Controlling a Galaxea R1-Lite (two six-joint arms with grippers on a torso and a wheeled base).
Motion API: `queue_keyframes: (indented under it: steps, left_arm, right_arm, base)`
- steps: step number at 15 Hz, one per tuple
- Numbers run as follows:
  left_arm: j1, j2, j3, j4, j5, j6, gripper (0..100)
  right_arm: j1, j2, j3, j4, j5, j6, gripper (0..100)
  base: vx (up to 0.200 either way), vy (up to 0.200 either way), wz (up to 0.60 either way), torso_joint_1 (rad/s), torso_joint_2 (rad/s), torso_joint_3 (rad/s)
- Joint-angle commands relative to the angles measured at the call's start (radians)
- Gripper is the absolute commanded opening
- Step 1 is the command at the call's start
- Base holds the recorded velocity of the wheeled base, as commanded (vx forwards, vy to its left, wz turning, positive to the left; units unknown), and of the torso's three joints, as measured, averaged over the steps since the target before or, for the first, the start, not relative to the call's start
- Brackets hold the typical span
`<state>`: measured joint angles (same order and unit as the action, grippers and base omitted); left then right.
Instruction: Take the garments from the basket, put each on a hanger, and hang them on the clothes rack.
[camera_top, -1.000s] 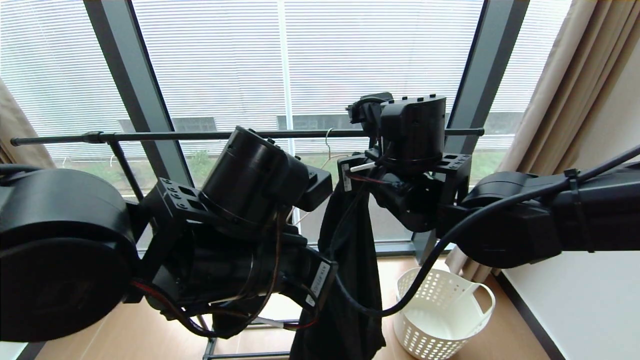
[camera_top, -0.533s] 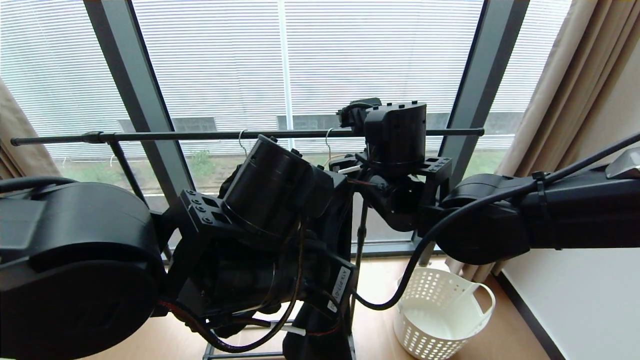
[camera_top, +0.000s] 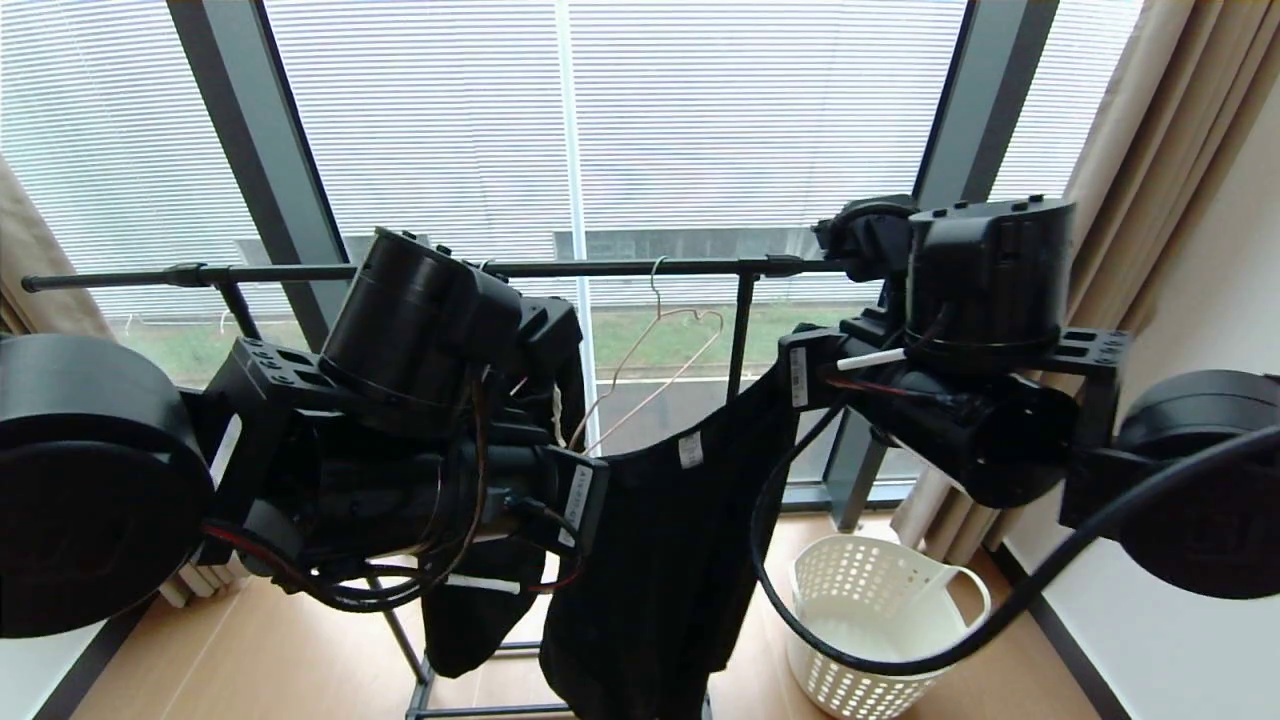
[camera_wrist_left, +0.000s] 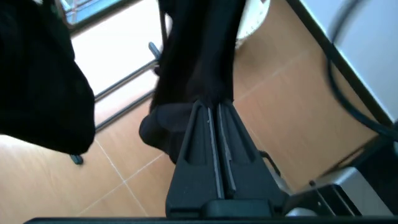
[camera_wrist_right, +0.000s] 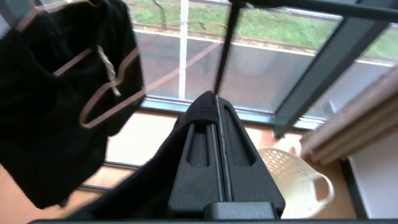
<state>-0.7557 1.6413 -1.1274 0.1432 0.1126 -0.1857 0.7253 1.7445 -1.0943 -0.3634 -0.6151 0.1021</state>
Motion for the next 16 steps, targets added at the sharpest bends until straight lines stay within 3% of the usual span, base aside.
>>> queue_keyframes:
  steps: [1, 7, 11, 12, 16]
  left_arm:
    - [0.030, 0.002, -0.009, -0.016, -0.001, 0.008, 0]
    - [0.079, 0.066, -0.112, -0.031, -0.001, 0.035, 0]
    - [0.075, 0.084, -0.118, -0.034, -0.004, 0.034, 0]
    - [0.072, 0.084, -0.114, -0.040, -0.004, 0.037, 100]
    - [0.072, 0.063, -0.081, -0.043, -0.005, 0.045, 100]
  right_arm:
    - [-0.003, -0.099, 0.071, 0.009, -0.002, -0.005, 0]
    - [0.022, -0.112, 0.136, 0.006, -0.106, -0.147, 0]
    - [0.020, -0.105, 0.149, 0.008, -0.114, -0.151, 0]
    - [0.019, -0.105, 0.149, 0.008, -0.114, -0.151, 0]
    - [-0.003, -0.102, 0.132, 0.003, -0.114, -0.159, 0]
  base:
    - [0.000, 0.000, 0.00, 0.000, 0.00, 0.000]
    - [0.000, 0.000, 0.00, 0.000, 0.00, 0.000]
    - [0.000, 0.000, 0.00, 0.000, 0.00, 0.000]
    - [0.000, 0.000, 0.00, 0.000, 0.00, 0.000]
    - [0.000, 0.000, 0.00, 0.000, 0.00, 0.000]
